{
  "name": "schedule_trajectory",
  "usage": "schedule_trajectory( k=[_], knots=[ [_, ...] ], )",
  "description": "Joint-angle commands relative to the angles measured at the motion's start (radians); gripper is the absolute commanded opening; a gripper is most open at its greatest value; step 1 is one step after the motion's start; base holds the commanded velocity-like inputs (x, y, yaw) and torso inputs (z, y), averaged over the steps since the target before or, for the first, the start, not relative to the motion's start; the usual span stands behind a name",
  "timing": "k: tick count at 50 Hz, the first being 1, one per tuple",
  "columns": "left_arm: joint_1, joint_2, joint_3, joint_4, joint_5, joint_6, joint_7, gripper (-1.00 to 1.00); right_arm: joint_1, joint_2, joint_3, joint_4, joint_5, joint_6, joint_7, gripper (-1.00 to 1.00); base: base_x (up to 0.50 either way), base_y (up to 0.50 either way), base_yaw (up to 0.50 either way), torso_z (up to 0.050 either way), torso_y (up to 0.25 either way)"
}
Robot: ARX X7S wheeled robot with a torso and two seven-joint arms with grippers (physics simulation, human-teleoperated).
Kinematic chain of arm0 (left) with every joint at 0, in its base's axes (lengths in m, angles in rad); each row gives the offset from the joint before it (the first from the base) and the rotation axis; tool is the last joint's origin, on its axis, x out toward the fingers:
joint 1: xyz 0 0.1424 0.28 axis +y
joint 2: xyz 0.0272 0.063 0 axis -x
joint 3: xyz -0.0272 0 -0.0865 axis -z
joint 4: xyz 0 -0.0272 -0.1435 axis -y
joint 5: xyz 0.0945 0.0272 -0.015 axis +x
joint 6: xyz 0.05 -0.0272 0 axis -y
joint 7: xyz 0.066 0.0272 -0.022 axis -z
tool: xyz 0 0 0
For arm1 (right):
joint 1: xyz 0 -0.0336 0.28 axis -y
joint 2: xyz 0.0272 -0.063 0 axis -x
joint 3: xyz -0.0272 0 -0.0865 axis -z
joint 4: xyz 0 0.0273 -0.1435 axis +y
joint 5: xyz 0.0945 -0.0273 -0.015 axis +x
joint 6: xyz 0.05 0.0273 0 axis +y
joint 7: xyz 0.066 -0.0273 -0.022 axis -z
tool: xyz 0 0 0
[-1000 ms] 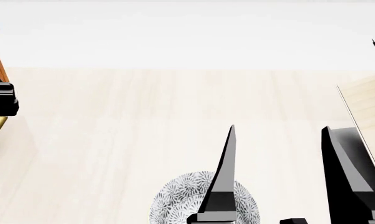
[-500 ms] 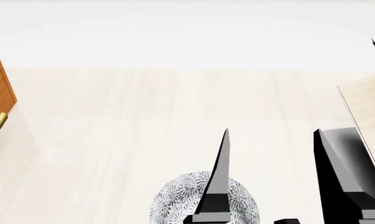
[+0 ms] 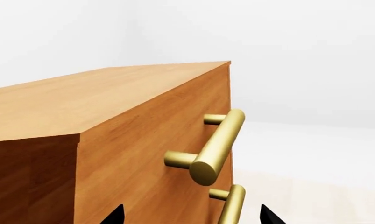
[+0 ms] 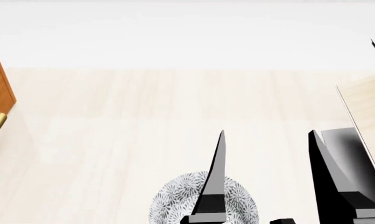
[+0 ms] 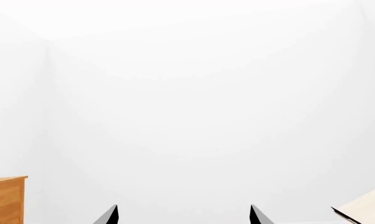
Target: Close the top drawer of the cabinet.
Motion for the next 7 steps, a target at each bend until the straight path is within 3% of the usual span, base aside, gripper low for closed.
schedule_trajectory(
  k=[1,7],
  knots=[
    [0.017,-0.028,-0.032,-0.037,0.046,-0.025,-0.056,1.0,0.001,0.005,-0.002,-0.005,0.001,0.0,0.004,1.0,0.0,0.0,0.0,0.0,0.0],
    [-0.003,-0.024,-0.012,-0.04,0.054,-0.029,-0.049,1.0,-0.003,0.003,-0.008,0.003,-0.005,-0.008,0.002,1.0,0.0,0.0,0.0,0.0,0.0]
  ],
)
